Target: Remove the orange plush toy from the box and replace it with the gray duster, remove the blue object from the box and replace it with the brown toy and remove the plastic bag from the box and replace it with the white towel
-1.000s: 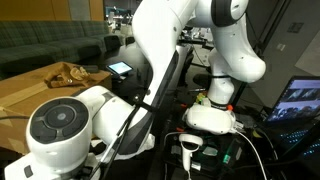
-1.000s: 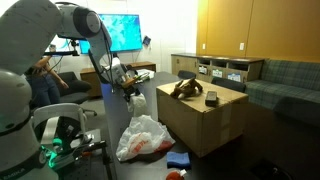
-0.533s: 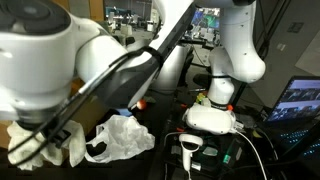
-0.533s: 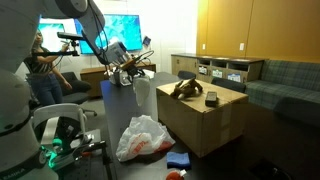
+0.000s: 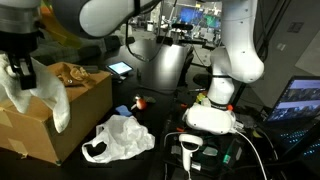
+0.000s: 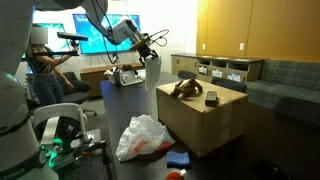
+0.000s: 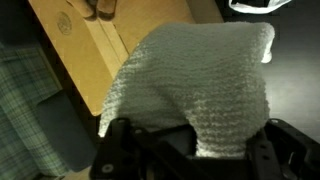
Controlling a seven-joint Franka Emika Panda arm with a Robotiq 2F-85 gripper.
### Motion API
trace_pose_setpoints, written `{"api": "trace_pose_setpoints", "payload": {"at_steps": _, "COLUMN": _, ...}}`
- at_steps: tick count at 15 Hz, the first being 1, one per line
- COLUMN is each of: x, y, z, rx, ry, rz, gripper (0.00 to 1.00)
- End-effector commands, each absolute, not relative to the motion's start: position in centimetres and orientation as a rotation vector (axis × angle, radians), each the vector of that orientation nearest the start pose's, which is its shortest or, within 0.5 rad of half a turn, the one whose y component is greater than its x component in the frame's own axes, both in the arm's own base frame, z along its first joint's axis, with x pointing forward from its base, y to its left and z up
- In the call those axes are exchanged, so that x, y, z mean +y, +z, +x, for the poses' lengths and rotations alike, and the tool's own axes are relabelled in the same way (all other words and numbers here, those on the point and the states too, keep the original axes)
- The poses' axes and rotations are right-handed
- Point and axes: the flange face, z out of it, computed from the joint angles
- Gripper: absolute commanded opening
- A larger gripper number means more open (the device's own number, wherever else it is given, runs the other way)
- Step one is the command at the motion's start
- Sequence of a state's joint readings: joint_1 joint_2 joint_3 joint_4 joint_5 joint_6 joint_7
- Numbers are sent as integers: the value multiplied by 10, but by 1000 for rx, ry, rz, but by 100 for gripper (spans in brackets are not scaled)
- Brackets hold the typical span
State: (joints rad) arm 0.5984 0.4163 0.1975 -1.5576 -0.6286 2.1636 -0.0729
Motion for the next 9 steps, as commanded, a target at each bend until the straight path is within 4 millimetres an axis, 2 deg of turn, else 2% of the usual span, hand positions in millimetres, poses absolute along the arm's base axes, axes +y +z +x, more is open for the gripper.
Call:
{"api": "trace_pose_setpoints", "payload": {"at_steps": 1, "x": 456, "y": 460, "z": 558, "rx": -1621, "ry": -695, "rz": -2984, "gripper": 0}}
{"api": "trace_pose_setpoints", "payload": {"at_steps": 4, "x": 448, "y": 465, "z": 585, "rx": -1526, "ry": -718, "rz": -2976, "gripper": 0}}
{"api": "trace_pose_setpoints", "payload": {"at_steps": 9, "x": 444, "y": 447, "z": 627, "rx": -1333, "ry": -686, "rz": -2974, "gripper": 0}}
